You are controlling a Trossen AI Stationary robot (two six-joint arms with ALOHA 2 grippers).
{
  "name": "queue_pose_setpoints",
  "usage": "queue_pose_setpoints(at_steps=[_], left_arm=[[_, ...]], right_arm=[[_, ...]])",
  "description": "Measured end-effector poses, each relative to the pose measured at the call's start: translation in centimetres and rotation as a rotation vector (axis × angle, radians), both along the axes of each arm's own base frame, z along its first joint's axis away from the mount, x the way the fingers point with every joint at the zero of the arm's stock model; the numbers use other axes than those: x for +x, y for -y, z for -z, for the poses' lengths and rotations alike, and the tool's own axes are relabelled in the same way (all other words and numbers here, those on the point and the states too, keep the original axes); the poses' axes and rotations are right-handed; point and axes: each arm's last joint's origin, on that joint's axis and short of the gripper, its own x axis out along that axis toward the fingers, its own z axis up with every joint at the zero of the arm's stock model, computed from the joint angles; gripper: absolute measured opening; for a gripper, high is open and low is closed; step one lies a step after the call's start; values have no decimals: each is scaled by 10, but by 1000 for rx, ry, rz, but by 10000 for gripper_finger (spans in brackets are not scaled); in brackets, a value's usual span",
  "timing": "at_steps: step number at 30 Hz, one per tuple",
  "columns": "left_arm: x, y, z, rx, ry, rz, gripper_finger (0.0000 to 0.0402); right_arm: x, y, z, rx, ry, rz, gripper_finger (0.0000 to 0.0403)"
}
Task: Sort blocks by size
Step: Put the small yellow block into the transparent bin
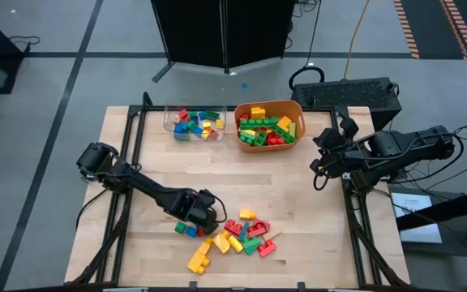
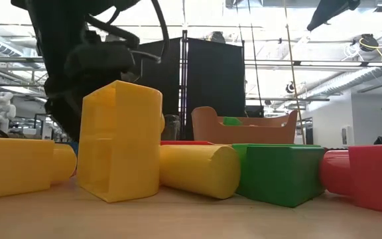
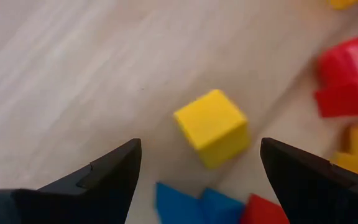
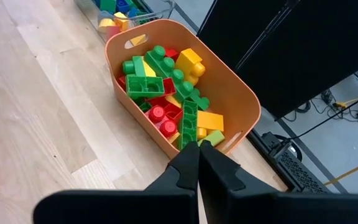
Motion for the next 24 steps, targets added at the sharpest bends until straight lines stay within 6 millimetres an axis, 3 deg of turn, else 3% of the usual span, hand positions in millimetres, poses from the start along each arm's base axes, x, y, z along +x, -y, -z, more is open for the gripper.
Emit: queue_pose_setpoints(at_steps=[9,20,24], left_arm=[[8,3,14,-36,23,-79,331],[10,2,15,-47,41,-187,330],[10,2,16,-50,35,-188,307]], right_arm=[[0,0,0,-2,-5,-1,4],[-1,0,1,-8,-22,-3,4],[-2,1,1,-9,-29,-1,4]])
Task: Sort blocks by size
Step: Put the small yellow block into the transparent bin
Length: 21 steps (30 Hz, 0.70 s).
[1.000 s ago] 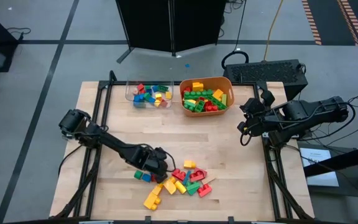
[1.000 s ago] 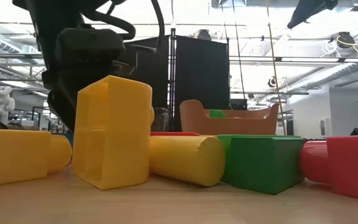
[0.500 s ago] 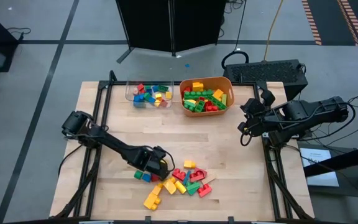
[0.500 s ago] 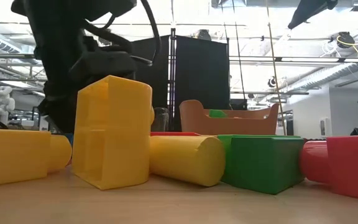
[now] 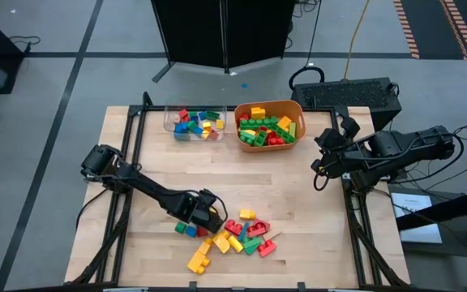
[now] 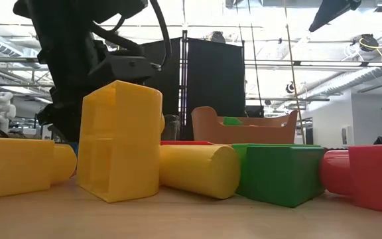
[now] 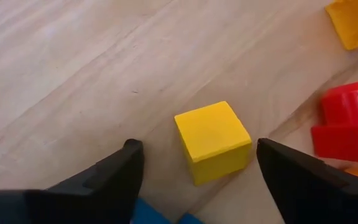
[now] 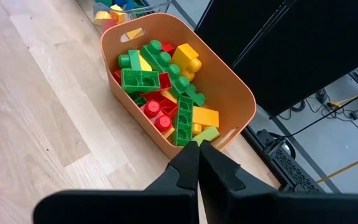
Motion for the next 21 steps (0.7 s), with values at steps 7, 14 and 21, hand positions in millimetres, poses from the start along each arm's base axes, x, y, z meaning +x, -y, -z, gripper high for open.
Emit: queue_pose_setpoints(at_steps=[7,14,21], left_arm=[[-2,-2,1,3,-26,-1,201],[3,-11,1,-13,-20,-16,119],[10,-29,-2,-23,-11,-34,119]], right_arm=[[0,0,0,0,0,0,4],[0,0,0,-7,-3,-1,4],[0,0,0,-11,-8,-7,4]])
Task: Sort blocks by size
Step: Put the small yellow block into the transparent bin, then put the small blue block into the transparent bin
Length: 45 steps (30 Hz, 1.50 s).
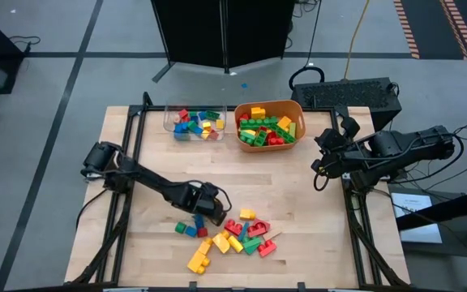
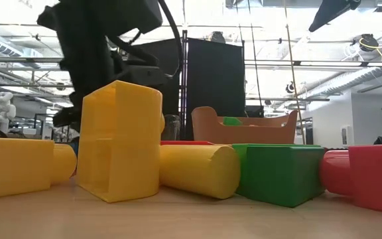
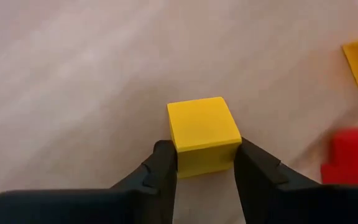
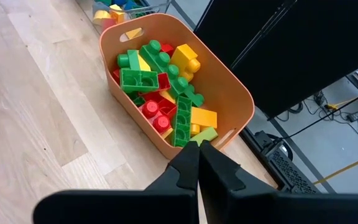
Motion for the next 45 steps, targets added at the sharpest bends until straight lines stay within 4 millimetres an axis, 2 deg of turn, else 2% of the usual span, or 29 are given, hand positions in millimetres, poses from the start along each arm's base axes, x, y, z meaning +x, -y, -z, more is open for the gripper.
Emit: queue_pose_setpoints(at_steps=[6,10,13,17,21,26,29,33,37,42,45], left_arm=[[2,-32,-15,66,25,-53,119],[0,-63,-37,122,73,-86,119],[-5,-90,-63,180,140,-116,119],[-22,-129,-95,295,187,-170,119],[-45,-176,-119,413,195,-265,119],[-71,-224,-121,475,84,-319,119],[-80,-243,-115,474,9,-280,131],[-83,-252,-110,469,-32,-156,199],[-82,-253,-109,478,-53,-44,260],[-75,-244,-110,371,44,190,282],[-64,-229,-118,255,175,338,284]], right_arm=[[0,0,0,0,0,0,4],[0,0,0,0,0,0,4],[0,0,0,0,0,-1,4],[0,0,0,0,0,-1,4],[0,0,0,-1,3,0,4],[0,0,0,-4,7,3,4],[0,0,0,-1,11,8,4],[0,0,0,7,18,15,4],[0,0,0,8,18,15,4],[0,0,0,6,18,15,4],[0,0,0,5,18,16,4]])
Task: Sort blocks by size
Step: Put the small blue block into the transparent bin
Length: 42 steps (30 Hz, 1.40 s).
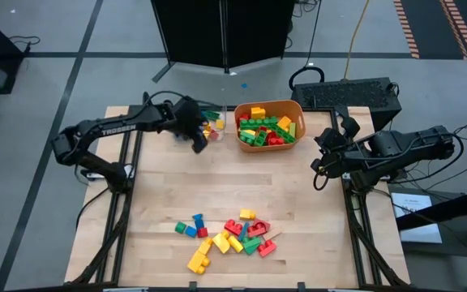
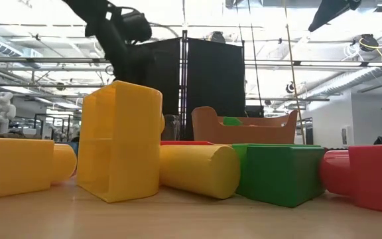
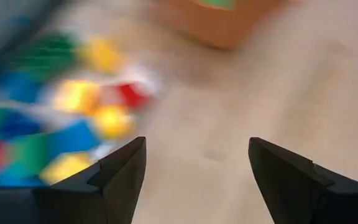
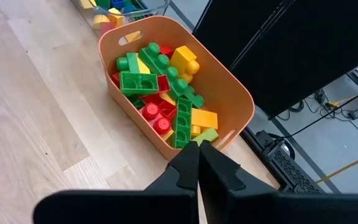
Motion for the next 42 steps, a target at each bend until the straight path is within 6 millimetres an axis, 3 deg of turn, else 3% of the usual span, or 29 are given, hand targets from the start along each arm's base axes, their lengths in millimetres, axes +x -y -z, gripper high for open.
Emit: queue_pose_setpoints(at_steps=[4,10,14,18,29,42], left_arm=[[14,37,-6,-121,19,198,284],[29,120,-1,-173,-51,496,285],[33,163,5,-175,-39,541,285],[33,191,13,-165,-7,500,285],[11,221,52,-226,-72,301,286],[-6,224,79,-205,-88,60,286]], right_arm=[[0,0,0,3,4,4,4],[0,0,0,17,13,12,4],[0,0,0,17,13,12,4],[0,0,0,16,12,11,4],[0,0,0,15,10,9,4],[0,0,0,17,10,11,4]])
